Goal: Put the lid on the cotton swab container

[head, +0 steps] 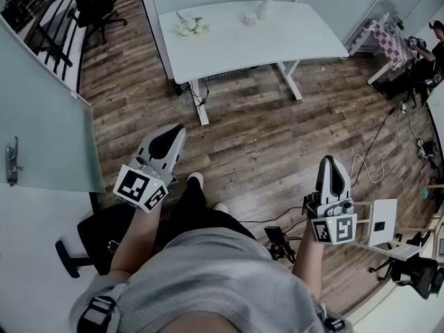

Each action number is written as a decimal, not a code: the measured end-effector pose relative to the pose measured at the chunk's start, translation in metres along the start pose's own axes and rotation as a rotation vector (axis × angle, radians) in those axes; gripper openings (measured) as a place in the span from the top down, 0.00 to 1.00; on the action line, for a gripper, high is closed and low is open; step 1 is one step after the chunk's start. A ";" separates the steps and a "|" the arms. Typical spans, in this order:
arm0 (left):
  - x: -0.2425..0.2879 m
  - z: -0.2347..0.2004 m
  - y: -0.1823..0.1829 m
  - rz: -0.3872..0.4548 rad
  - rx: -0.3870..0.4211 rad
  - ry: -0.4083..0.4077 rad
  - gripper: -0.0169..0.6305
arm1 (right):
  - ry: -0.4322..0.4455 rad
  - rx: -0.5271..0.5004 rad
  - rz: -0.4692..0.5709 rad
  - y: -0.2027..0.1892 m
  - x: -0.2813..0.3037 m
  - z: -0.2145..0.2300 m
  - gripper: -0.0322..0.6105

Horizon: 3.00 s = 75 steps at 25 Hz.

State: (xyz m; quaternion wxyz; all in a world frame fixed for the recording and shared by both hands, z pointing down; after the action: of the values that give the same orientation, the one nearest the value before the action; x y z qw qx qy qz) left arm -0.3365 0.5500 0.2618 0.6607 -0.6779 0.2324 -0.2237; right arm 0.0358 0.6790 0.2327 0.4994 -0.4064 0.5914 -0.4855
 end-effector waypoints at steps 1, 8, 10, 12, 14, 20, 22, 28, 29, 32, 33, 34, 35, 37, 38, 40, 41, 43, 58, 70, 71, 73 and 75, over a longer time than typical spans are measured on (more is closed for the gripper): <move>-0.001 -0.001 -0.001 -0.001 -0.003 0.004 0.96 | 0.003 0.000 -0.001 0.000 0.000 -0.001 0.91; -0.002 0.000 -0.003 -0.009 -0.002 0.032 0.96 | 0.016 -0.004 0.002 0.002 0.000 0.000 0.91; -0.001 0.002 -0.003 -0.006 0.001 0.037 0.96 | 0.019 -0.006 0.003 0.002 -0.001 0.003 0.91; 0.000 0.003 -0.004 -0.005 0.003 0.042 0.96 | 0.021 -0.007 0.003 0.001 -0.002 0.005 0.91; 0.001 0.003 -0.005 -0.007 0.005 0.045 0.96 | 0.024 -0.006 0.003 0.000 -0.001 0.005 0.91; 0.008 0.000 -0.002 -0.005 0.013 0.054 0.96 | 0.019 0.034 0.015 -0.001 0.005 0.015 0.91; 0.010 -0.004 -0.003 -0.008 0.015 0.060 0.96 | 0.009 0.050 0.010 -0.003 0.008 0.020 0.91; 0.021 -0.018 0.003 -0.011 0.035 0.080 0.96 | 0.003 0.084 -0.008 -0.005 0.027 0.029 0.91; 0.024 -0.022 0.003 -0.013 0.038 0.082 0.96 | -0.003 0.090 -0.010 -0.006 0.031 0.030 0.91; 0.038 -0.038 0.005 -0.013 0.048 0.083 0.96 | -0.014 0.097 -0.014 -0.007 0.047 0.035 0.91; 0.043 -0.044 0.004 -0.013 0.049 0.083 0.96 | -0.017 0.094 -0.014 -0.007 0.052 0.036 0.91; 0.048 -0.050 0.004 -0.013 0.050 0.084 0.96 | -0.019 0.092 -0.014 -0.008 0.058 0.038 0.91; 0.052 -0.056 0.003 -0.013 0.049 0.085 0.96 | -0.022 0.090 -0.014 -0.009 0.064 0.039 0.91; 0.063 -0.068 0.002 -0.011 0.046 0.082 0.96 | -0.028 0.088 -0.017 -0.012 0.077 0.042 0.91; 0.069 -0.074 0.002 -0.009 0.044 0.078 0.96 | -0.031 0.086 -0.019 -0.013 0.084 0.044 0.91; 0.081 -0.087 0.000 -0.011 0.038 0.067 0.96 | -0.035 0.084 -0.021 -0.014 0.098 0.046 0.91; 0.088 -0.094 -0.002 -0.015 0.035 0.062 0.96 | -0.035 0.083 -0.023 -0.015 0.106 0.047 0.91; 0.103 -0.109 -0.004 -0.024 0.030 0.055 0.96 | -0.039 0.082 -0.026 -0.018 0.122 0.051 0.91; 0.212 -0.214 0.005 -0.018 0.054 -0.020 0.96 | -0.111 0.090 -0.018 -0.041 0.229 0.076 0.91; 0.246 -0.269 0.006 -0.001 0.066 -0.031 0.96 | -0.095 0.112 -0.008 -0.062 0.297 0.068 0.91; 0.246 -0.271 0.005 -0.003 0.065 -0.029 0.96 | -0.095 0.114 -0.010 -0.063 0.299 0.068 0.91; 0.247 -0.275 0.003 -0.008 0.063 -0.025 0.96 | -0.096 0.118 -0.010 -0.065 0.304 0.068 0.91; 0.247 -0.278 0.001 -0.012 0.062 -0.022 0.96 | -0.098 0.121 -0.007 -0.067 0.306 0.068 0.91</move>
State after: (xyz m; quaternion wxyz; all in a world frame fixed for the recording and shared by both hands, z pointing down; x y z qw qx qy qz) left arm -0.3111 0.1791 0.2671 0.6825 -0.6609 0.2138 -0.2274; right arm 0.0504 0.3585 0.2361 0.5498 -0.4008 0.5343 -0.5016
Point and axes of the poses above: the fingertips, and each gripper's own axes: x forward along the fingers, z to its right, y out of its top, the point moved 7 cm from there along -x, backward along the fingers, and after that the axes turned 4 degrees about -y, right-handed, at the moved point
